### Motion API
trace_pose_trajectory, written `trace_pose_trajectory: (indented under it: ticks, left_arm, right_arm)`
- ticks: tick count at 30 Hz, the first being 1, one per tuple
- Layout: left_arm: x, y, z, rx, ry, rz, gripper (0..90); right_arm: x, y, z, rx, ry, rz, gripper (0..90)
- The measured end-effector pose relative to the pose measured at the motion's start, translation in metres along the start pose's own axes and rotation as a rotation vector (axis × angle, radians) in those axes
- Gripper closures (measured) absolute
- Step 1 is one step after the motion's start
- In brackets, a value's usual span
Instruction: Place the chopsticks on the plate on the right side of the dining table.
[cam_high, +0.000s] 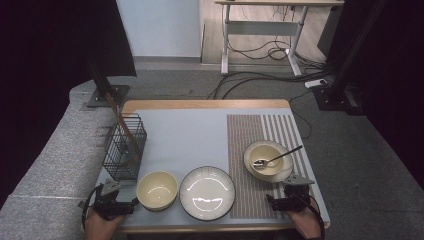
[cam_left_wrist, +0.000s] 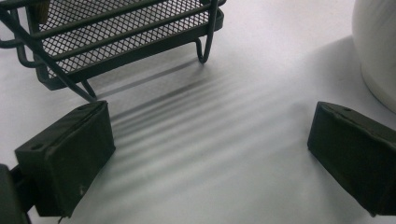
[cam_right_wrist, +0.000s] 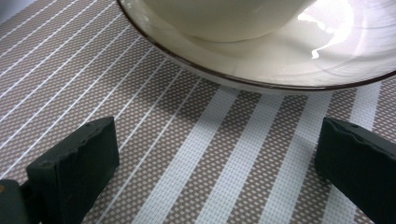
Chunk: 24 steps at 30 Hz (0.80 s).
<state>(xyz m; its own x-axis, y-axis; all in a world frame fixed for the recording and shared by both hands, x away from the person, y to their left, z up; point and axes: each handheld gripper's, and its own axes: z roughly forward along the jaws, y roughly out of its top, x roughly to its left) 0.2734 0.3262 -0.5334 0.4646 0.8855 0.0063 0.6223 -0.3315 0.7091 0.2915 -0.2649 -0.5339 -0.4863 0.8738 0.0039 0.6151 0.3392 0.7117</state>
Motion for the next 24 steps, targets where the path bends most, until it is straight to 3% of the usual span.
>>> trace_pose_trajectory:
  ticks: [12, 24]
  left_arm:
    - [0.0, 0.0, 0.0, 0.001, -0.002, -0.002, 0.3]
    - [0.0, 0.0, 0.0, 0.001, -0.002, -0.002, 0.3]
  right_arm:
    - [0.005, 0.001, -0.019, -0.017, 0.013, 0.001, 0.0]
    - [0.018, 0.016, -0.038, -0.007, 0.058, -0.056, 0.8]
